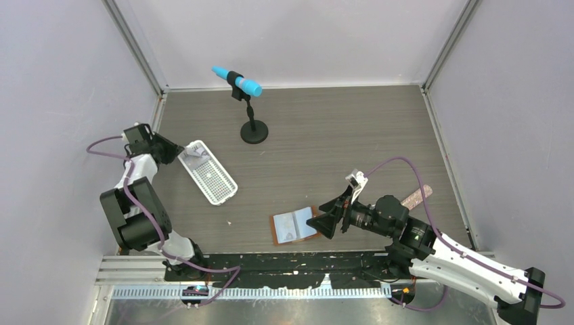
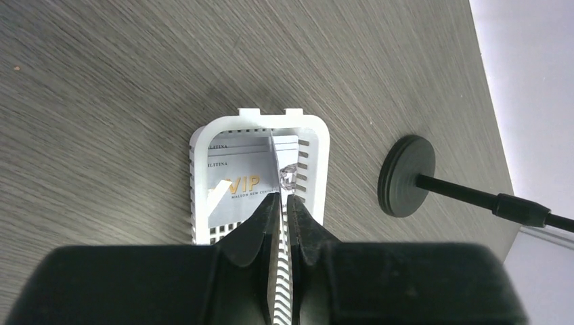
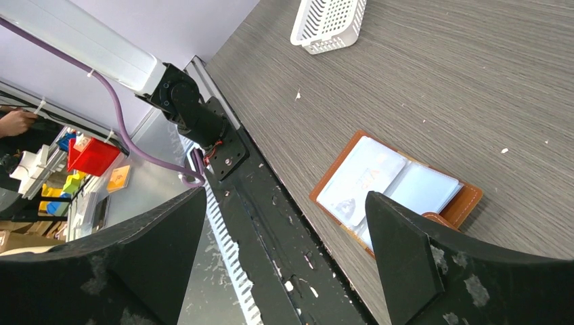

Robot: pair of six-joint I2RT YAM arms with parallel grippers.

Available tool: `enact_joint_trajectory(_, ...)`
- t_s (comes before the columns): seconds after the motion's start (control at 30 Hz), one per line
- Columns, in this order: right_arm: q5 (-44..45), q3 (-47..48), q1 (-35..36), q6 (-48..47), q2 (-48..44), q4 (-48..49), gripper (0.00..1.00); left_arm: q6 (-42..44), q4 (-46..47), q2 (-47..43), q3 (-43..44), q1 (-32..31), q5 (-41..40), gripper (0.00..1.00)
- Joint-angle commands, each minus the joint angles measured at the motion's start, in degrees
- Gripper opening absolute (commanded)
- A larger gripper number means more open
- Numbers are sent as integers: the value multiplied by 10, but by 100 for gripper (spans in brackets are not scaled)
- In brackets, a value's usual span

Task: Take the credit cards out of the card holder
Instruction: Place the credit card in the storage box.

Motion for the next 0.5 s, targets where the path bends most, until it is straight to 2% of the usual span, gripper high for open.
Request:
enact_joint_trajectory(0.0,11,15,1,-11,-6,30,95,18,-10,20,25,4,2,11)
enact_joint_trajectory(0.27,15,16,1,-11,-17,22,95,27,-25,38,39,4,-3,14)
enact_joint_trajectory(0.47,16,15,1,-11,-23,18,95,38,-43,52,57,4,-8,19)
